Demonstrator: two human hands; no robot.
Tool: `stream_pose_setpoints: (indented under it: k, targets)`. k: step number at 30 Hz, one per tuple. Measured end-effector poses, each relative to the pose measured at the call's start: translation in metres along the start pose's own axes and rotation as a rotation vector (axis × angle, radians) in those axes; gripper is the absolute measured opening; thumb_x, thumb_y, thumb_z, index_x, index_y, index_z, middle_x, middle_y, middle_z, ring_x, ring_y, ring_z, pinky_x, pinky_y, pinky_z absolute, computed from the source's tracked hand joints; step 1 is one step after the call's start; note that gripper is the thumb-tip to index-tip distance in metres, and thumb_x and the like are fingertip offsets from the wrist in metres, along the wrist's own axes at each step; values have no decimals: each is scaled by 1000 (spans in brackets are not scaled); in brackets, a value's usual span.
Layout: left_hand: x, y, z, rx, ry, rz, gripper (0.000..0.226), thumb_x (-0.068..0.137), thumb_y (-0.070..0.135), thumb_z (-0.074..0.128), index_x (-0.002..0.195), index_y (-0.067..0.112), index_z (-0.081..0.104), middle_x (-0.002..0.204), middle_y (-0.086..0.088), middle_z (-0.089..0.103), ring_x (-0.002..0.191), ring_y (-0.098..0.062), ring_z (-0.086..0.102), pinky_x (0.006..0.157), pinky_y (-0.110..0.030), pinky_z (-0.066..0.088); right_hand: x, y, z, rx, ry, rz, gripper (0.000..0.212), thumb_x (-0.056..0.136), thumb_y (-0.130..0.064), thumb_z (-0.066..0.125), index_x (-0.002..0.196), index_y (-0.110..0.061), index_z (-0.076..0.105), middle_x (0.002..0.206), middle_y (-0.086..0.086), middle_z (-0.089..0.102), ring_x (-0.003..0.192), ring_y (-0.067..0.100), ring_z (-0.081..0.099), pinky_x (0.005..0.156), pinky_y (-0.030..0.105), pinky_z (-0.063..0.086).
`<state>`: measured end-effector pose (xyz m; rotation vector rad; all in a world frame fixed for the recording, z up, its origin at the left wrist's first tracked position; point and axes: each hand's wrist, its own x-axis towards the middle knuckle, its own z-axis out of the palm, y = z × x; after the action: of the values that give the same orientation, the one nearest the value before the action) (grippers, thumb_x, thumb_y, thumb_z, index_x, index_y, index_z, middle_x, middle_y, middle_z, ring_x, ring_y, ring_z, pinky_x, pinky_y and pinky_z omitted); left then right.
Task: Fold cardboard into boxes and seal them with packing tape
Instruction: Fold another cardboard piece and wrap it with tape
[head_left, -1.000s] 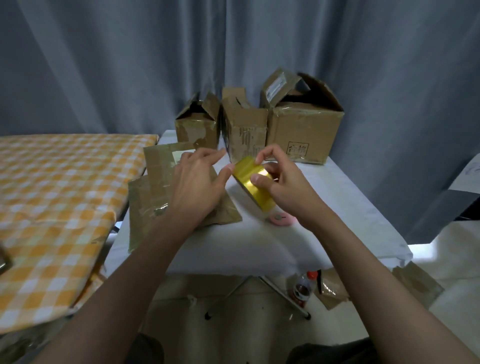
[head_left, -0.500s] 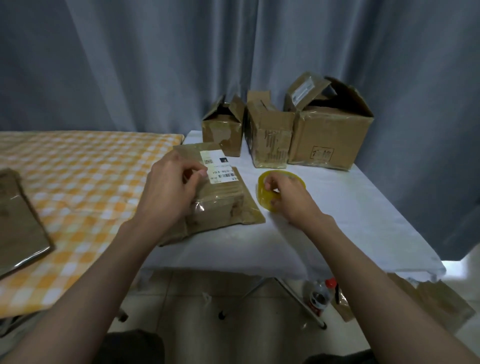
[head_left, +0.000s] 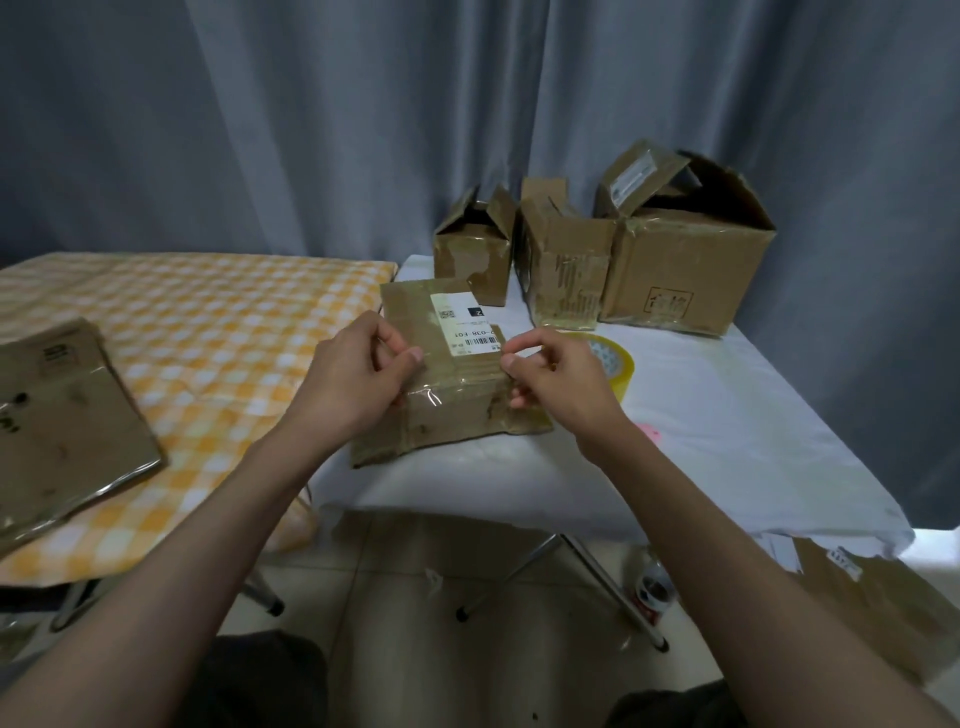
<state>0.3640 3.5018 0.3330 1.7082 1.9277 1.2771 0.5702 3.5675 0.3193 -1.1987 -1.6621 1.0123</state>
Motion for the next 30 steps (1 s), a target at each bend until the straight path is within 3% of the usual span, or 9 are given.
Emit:
stream_pose_setpoints:
  k: [3,7,11,15,18,22,27,30]
  targets:
    - [-3,-2,2,-65,-99,-50,29,82,33,79,87,14,58,70,-6,65,65,-17,60,66,-39,49,-1,1,-3,-60,-30,-17,9,91,-15,71,100,-15,73,75,19,66,69,22,68,80,43,61]
    - [-6,-5,0,-42,-152,9,36,70,32,87,85,14,60,63,5,57,55,-4,48,56,-25,40,-4,0,-7,-90,-87,-90,17,87,-15,76,104,-15,74,73,5,64,69,15,66,82,40,61]
    - [-7,-8,8,18,-109,110,36,70,37,86,85,18,61,61,0,56,53,-6,46,54,-26,36,-3,1,-4,-251,-97,-210,23,79,-20,83,101,-19,77,77,3,66,70,9,60,72,24,50]
    - [-5,-11,18,197,-22,226,43,67,51,84,88,22,59,61,8,50,57,-6,47,52,-26,32,1,8,-2,-357,-56,-285,26,73,-25,88,95,-19,77,84,3,64,76,13,59,70,21,44]
    - [-2,-16,22,262,1,314,43,68,50,84,86,23,55,64,13,46,61,-5,46,53,-26,30,3,14,0,-463,-25,-394,22,76,-29,85,93,-19,75,84,-5,58,77,11,54,67,21,37]
    - [-5,-17,23,297,-4,407,39,73,41,82,81,22,49,67,17,42,66,-15,46,58,-34,36,-2,21,4,-521,28,-557,20,84,-24,77,98,-10,75,87,-9,51,81,9,49,69,24,32]
    - [0,-19,9,127,-105,364,35,66,26,90,88,12,68,68,4,53,64,-11,50,63,-29,42,2,15,-4,-496,-49,-428,22,84,-18,77,106,-18,77,92,-1,64,87,14,58,77,25,42]
    - [3,-20,-5,66,-190,337,40,61,27,92,95,18,74,74,4,57,66,-9,54,62,-20,45,6,12,-13,-389,-103,-327,27,83,-10,78,108,-22,78,97,1,72,87,12,65,83,23,50]
